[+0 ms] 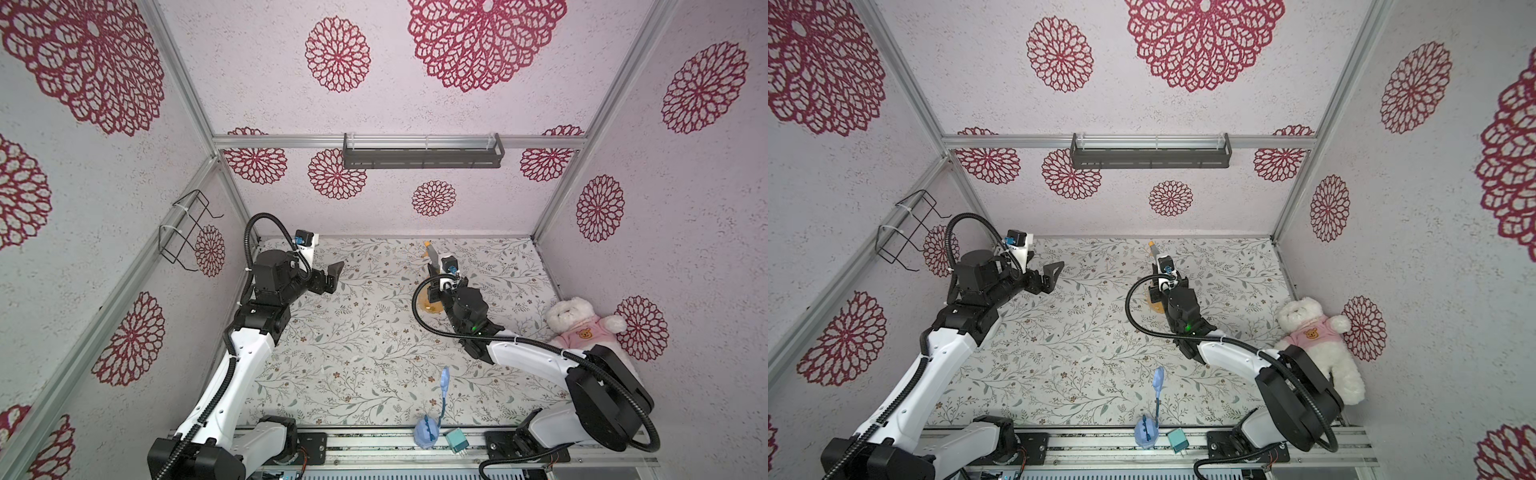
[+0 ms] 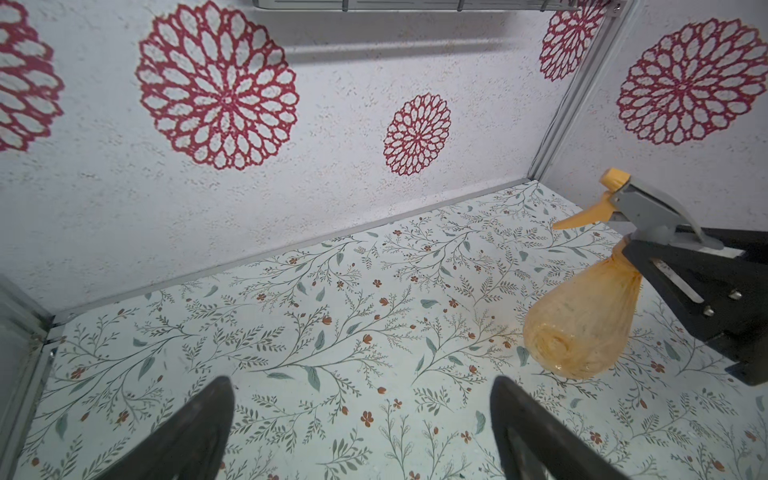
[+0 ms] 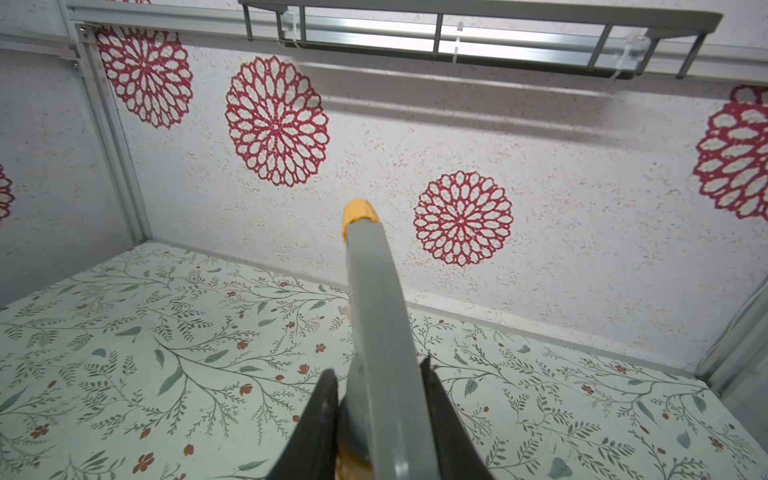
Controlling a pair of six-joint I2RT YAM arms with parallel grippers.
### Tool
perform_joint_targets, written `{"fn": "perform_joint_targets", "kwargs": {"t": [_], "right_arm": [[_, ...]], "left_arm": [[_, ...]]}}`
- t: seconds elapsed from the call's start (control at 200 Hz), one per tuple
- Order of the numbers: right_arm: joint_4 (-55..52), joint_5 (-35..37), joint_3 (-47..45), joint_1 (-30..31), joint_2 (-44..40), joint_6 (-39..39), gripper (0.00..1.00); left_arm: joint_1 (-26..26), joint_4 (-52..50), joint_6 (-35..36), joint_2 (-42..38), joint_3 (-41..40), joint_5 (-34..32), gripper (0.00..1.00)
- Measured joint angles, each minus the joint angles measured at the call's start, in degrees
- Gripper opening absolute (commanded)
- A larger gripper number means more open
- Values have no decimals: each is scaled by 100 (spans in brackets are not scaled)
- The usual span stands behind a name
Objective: Attach spray nozzles to spray bottles
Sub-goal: Place the spray bottle at the center of the board.
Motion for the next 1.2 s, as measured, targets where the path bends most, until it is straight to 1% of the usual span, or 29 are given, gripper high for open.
{"fn": "perform_joint_targets", "kwargs": {"t": [0.305, 0.575, 0.831, 0.886, 1.056, 1.201], "right_arm": [[1718, 140, -581, 31, 549, 4, 0], [2312, 168, -673, 74, 1097, 68, 0], [2509, 170, -765, 83, 1432, 175, 0], [2529, 173, -765, 83, 1460, 177, 5], [2570, 173, -767, 83, 1460, 219, 24], [2551, 170, -767, 83, 1460, 271, 36]], "left_arm": [[28, 92, -83, -13, -46, -22, 97], [50, 90, -83, -83, -111, -37, 97], [76, 79, -79, -129, -111, -35, 97], [76, 76, -79, -140, -111, -37, 97], [81, 50, -79, -149, -111, -31, 97], [81, 50, -79, -149, -111, -17, 97]]}}
